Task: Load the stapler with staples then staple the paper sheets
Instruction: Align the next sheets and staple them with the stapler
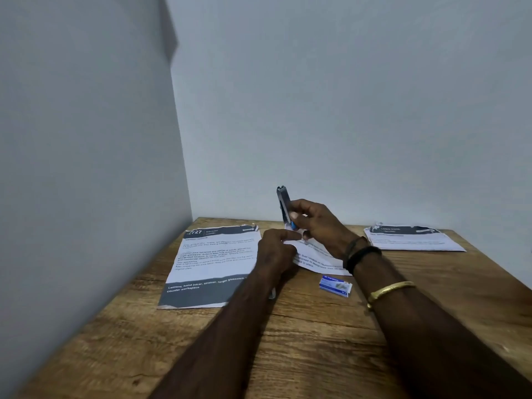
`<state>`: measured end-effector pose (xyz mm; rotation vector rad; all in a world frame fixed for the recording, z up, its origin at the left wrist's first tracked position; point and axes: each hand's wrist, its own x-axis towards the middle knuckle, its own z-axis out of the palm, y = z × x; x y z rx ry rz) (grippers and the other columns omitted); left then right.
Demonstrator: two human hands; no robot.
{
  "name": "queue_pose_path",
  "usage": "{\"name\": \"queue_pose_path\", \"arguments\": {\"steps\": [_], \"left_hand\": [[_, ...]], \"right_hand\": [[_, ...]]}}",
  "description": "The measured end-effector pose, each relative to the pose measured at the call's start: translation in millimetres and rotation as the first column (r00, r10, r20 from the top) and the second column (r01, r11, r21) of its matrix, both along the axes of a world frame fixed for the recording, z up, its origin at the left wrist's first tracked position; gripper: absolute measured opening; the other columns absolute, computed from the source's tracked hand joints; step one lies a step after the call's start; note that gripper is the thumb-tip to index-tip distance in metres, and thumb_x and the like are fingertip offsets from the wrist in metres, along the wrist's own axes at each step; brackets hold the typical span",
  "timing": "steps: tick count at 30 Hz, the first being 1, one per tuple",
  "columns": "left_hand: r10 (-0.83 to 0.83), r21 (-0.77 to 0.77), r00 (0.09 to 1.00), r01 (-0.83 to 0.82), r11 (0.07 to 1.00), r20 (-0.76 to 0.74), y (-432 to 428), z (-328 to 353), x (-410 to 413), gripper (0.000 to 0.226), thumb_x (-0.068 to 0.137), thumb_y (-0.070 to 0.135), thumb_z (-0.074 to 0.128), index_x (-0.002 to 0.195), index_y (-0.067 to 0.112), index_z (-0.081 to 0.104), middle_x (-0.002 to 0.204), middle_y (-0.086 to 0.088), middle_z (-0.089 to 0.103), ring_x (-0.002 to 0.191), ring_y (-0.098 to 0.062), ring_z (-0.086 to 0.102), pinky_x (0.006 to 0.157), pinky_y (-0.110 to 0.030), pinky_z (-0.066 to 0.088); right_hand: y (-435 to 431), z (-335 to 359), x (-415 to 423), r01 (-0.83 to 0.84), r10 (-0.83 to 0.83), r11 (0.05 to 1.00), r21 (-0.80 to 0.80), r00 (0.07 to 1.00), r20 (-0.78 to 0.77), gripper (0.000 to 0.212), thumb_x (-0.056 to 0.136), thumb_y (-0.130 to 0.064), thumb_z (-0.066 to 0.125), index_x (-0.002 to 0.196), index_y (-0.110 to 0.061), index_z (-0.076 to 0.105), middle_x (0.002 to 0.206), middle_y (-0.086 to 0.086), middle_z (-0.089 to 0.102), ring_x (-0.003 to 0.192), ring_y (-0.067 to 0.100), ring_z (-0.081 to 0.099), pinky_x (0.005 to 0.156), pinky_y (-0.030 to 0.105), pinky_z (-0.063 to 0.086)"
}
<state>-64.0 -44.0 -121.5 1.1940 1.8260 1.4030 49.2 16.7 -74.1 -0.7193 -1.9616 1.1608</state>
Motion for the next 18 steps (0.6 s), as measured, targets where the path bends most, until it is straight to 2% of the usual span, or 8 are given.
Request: {"name": "queue_pose_path", "arguments": {"steps": [3,5,9,11,14,18], "left_hand": [[0.014,0.026,0.999,-0.013,1.000,-0.042,1,0,2,0.021,0.091,0.005,0.063,0.100,0.021,0.073,0.114,-0.009,0.076,0.054,0.002,0.067,0.046,-0.007,0.048],[0.024,0.031,0.998,-0.022,0.999,-0.064,2,0,1,0.022,0.090,0.004,0.063,0.105,0.017,0.074,0.113,-0.010,0.077,0.053,0.002,0.064,0.043,-0.006,0.045],[0.044,0.025,0.996,-0.042,0.999,-0.083,1,0,0,0.031,0.088,0.001,0.059,0.110,0.014,0.076,0.112,-0.011,0.077,0.064,0.000,0.065,0.049,-0.010,0.051],[0.044,0.023,0.995,-0.042,0.999,-0.085,2,1,1,0.033,0.089,0.001,0.060,0.115,0.013,0.075,0.118,-0.010,0.076,0.069,-0.004,0.067,0.052,-0.011,0.053],[0.036,0.015,0.993,-0.035,0.999,-0.113,2,1,2,0.033,0.090,0.001,0.061,0.118,0.013,0.074,0.122,-0.010,0.074,0.069,-0.003,0.063,0.049,-0.008,0.047],[0.034,0.022,0.995,-0.032,0.999,-0.090,-1,1,2,0.028,0.090,0.002,0.063,0.113,0.012,0.075,0.119,-0.011,0.075,0.080,-0.013,0.073,0.060,-0.018,0.059]], "right_hand": [[4,0,-5,-0.007,0.004,0.998,0.069,0.999,0.038,0.030,0.103,-0.004,0.052,0.131,-0.005,0.062,0.118,0.010,0.067,0.091,0.011,0.060,0.063,0.008,0.048],[6,-1,-7,-0.016,0.008,0.994,0.109,0.998,0.069,0.031,0.102,-0.003,0.052,0.132,-0.003,0.062,0.122,0.015,0.067,0.097,0.015,0.059,0.073,0.014,0.049],[9,-2,-6,-0.002,-0.017,0.983,0.183,0.994,0.103,0.029,0.102,-0.003,0.054,0.129,-0.003,0.064,0.120,0.012,0.067,0.099,0.016,0.057,0.087,0.025,0.047],[11,-4,-5,-0.001,-0.025,0.978,0.208,0.992,0.123,0.028,0.101,-0.003,0.054,0.127,-0.001,0.064,0.113,0.009,0.067,0.095,0.015,0.056,0.087,0.027,0.045],[15,-5,-4,0.015,-0.054,0.972,0.233,0.986,0.160,0.026,0.101,-0.003,0.055,0.124,-0.002,0.066,0.110,0.005,0.066,0.093,0.013,0.056,0.085,0.025,0.044],[20,-6,-4,0.065,-0.110,0.962,0.265,0.981,0.161,0.020,0.099,-0.006,0.058,0.117,-0.005,0.068,0.112,0.009,0.070,0.093,0.016,0.059,0.085,0.029,0.047]]}}
